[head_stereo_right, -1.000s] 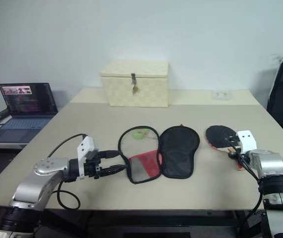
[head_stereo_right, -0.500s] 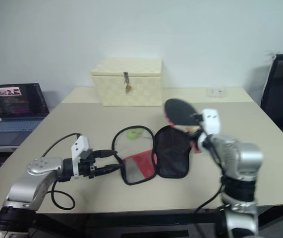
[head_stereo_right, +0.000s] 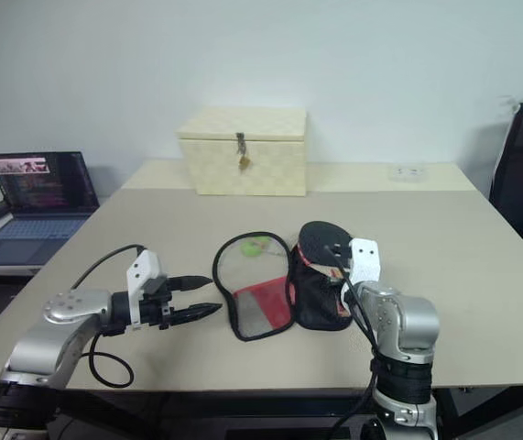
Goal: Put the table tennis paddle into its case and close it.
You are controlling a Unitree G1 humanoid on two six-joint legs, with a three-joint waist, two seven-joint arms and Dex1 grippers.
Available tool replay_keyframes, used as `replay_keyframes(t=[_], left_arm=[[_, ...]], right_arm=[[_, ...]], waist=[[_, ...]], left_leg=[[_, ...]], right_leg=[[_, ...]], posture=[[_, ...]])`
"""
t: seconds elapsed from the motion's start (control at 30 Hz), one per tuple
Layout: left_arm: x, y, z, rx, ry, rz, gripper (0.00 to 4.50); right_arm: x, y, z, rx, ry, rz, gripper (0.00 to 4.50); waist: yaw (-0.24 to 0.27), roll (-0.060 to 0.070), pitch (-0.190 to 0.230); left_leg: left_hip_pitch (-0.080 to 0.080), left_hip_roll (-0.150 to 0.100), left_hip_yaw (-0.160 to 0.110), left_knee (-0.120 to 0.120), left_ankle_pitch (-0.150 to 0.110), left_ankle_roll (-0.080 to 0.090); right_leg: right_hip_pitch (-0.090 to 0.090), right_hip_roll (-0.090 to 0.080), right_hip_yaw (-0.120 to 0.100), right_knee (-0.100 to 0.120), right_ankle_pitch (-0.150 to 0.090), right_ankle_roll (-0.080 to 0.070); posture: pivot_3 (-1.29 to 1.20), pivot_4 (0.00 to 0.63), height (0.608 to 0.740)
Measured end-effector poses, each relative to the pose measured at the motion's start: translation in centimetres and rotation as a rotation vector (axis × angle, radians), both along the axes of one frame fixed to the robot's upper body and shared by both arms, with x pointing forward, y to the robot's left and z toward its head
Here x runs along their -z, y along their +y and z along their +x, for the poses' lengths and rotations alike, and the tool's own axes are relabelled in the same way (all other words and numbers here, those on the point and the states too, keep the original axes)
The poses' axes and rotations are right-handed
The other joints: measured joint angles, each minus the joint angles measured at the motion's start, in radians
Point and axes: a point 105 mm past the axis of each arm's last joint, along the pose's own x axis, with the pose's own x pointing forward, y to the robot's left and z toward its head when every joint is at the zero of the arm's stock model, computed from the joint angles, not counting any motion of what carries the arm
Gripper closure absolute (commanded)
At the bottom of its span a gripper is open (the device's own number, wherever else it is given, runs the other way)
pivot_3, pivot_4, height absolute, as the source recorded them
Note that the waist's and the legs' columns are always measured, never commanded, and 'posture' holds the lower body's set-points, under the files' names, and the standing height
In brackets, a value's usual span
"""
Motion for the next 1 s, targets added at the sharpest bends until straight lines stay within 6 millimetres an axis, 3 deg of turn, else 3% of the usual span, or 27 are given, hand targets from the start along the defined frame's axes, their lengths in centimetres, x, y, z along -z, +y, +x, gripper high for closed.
replay_keyframes(t=[0.43,0.63,0.77,1.0], left_arm=[[0.0,0.0,0.0,-0.001,-0.001,0.002,1.22],[0.0,0.0,0.0,-0.004,-0.003,0.003,1.22],[0.0,0.0,0.1,-0.005,-0.004,0.003,1.22],[0.0,0.1,0.1,-0.009,-0.004,0.003,1.22]], right_arm=[[0.8,1.0,0.3,0.02,0.007,0.0,3.41],[1.2,-0.1,0.7,0.097,0.018,-0.001,1.52],[0.9,0.1,0.7,0.093,0.004,0.007,0.18],[0.4,0.9,0.1,0.04,0.016,0.046,0.03]], waist=[[-0.012,0.0,0.0],[-0.011,0.0,0.0],[-0.012,0.0,0.0],[-0.013,0.0,0.0]], left_leg=[[0.0,0.0,0.0,0.0,0.0,0.0],[0.0,0.0,0.0,0.0,0.0,0.0],[0.0,0.0,-0.001,0.0,0.0,0.0],[0.0,0.0,0.0,0.0,0.0,0.0]], right_leg=[[0.0,0.0,0.0,0.0,0.0,0.0],[0.0,0.0,0.0,0.0,0.0,0.0],[0.0,0.0,0.0,0.0,0.0,0.0],[0.0,0.0,0.0,0.0,0.0,0.0]], posture=[[0.0,0.15,0.74],[0.0,0.15,0.74],[0.0,0.15,0.74],[0.0,0.15,0.74]])
